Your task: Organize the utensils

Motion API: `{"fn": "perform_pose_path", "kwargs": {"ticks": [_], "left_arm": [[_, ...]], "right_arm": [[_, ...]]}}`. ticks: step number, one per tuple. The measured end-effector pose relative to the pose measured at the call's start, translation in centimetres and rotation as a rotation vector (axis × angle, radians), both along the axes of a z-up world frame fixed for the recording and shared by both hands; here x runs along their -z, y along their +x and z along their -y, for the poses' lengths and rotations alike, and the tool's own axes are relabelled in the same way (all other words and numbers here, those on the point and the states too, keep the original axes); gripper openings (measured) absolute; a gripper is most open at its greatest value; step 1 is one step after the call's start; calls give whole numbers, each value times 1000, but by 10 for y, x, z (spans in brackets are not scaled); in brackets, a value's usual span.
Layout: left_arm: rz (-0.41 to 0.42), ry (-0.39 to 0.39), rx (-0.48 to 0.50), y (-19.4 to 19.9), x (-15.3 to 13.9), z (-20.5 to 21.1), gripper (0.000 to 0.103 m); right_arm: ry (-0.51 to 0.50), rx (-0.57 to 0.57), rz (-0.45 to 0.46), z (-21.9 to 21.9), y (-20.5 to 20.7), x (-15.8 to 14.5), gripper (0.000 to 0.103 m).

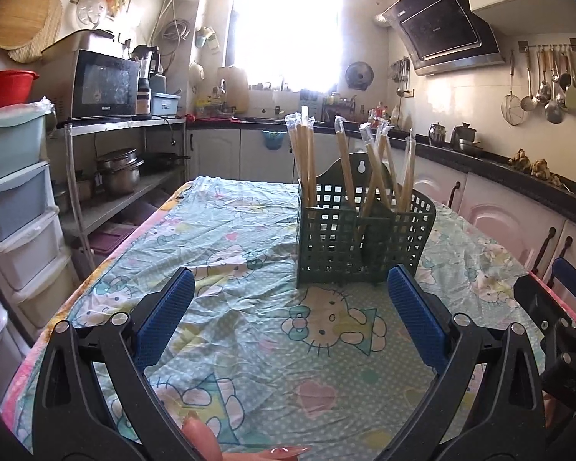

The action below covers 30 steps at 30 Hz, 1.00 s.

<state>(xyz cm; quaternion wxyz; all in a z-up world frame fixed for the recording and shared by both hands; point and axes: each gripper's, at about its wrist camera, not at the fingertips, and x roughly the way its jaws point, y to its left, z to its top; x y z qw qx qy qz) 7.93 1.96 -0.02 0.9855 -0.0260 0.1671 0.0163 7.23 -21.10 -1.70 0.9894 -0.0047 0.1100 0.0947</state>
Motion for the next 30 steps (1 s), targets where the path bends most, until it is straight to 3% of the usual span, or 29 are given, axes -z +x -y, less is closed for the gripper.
{"fn": "perform_pose_path", "kwargs": {"ticks": [30], "left_arm": [[13,-5,16,-3,1,3,93]], "right_arm": [[-6,-9,-4,-2,2,1,97]]}}
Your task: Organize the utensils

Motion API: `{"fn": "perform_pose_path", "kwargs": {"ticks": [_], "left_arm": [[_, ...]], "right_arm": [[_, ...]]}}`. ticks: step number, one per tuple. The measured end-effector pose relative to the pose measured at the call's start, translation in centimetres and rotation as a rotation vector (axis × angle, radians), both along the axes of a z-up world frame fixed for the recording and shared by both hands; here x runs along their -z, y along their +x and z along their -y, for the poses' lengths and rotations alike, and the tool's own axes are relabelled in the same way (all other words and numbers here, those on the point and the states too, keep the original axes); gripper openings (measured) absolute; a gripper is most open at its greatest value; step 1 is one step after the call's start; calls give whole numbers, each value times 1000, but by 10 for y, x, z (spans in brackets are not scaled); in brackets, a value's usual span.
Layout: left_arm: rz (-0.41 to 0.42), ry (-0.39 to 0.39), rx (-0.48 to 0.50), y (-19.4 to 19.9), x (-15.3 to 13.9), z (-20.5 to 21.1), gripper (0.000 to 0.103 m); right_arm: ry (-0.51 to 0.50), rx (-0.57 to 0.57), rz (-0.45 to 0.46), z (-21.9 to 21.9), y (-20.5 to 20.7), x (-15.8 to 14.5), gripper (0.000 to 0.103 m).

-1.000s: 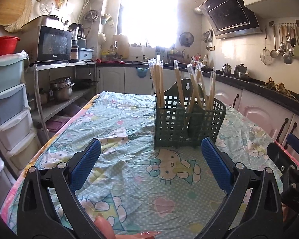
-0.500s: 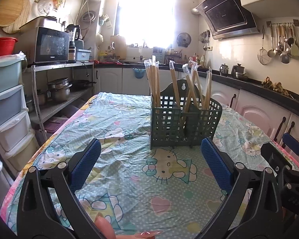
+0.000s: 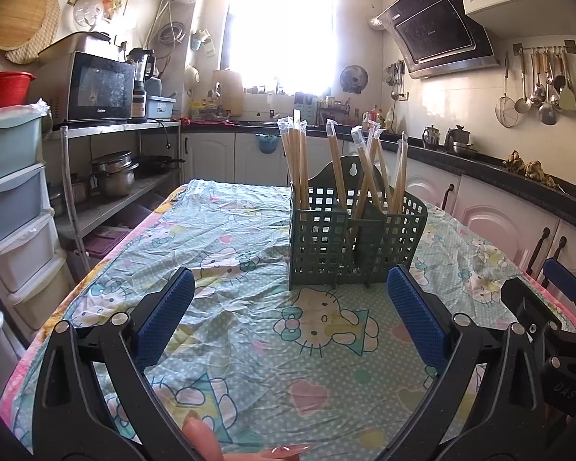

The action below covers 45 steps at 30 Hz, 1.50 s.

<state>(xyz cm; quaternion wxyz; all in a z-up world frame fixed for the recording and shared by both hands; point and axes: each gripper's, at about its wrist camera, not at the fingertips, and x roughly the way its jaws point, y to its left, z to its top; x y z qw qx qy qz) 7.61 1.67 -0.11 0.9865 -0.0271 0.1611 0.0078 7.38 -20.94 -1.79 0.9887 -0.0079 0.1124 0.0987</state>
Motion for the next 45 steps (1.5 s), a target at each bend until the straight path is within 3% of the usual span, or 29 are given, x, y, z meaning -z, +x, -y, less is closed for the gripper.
{"fn": "perform_pose_path", "kwargs": {"ticks": [42,45], "left_arm": [[-30,-7,16,5,6,-3,93],[-59,-47,8,8,3,-10,93]], "right_arm": [[3,4,-5,-2,0,-1,97],[9,13,-20,0,3,-2,97]]}}
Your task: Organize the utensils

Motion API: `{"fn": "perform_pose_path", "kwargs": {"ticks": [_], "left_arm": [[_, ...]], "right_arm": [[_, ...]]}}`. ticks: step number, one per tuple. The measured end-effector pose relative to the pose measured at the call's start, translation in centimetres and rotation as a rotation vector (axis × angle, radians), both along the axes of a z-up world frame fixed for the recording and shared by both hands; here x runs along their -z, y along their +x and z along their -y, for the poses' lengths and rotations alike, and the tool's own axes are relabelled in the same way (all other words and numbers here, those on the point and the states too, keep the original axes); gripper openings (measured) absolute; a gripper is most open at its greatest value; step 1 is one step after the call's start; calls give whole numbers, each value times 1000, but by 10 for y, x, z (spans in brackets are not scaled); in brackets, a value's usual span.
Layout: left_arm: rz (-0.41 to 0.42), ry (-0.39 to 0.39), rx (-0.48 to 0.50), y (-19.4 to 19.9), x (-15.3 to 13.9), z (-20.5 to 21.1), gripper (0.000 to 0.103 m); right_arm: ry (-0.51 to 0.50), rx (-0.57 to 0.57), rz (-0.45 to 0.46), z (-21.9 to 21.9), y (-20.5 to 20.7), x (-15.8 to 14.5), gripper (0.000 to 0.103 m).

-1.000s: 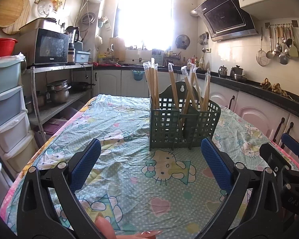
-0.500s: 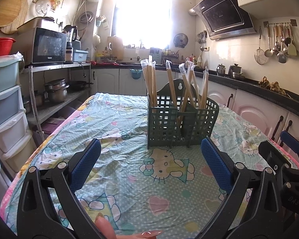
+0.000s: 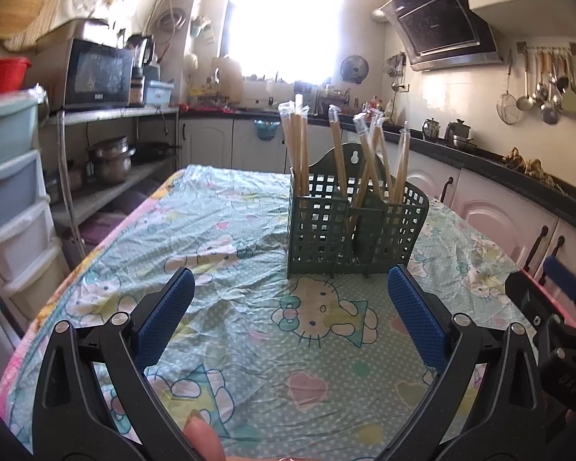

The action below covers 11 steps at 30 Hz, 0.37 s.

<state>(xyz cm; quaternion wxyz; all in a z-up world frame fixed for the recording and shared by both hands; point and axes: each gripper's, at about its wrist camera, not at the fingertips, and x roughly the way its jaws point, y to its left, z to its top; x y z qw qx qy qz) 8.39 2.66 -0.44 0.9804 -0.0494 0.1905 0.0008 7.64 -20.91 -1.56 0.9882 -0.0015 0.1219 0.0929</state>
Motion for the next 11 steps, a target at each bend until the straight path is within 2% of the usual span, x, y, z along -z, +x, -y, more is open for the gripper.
{"fn": "perform_pose_path", "kwargs": {"ticks": [4,6,7,9,11], "left_arm": [[-70,-50,-36,13,-10,-22,93],[-122,-39,-42,30,-16,-37,93],[-165,-20,-51,43,-17,-46,93],[-302,-1,-75,81,-13,-70,93],[-407,5,-127,114,-1,-94,93]], "right_arm": [[9,62,-50,15,19,-7,97],[-21,109,-122,36,51,-14,97],[-50,152,-167,50,71,-16,97],[-92,241,-270,82,109,-13,97],[-105,314,-441,120,154,0,97]]}}
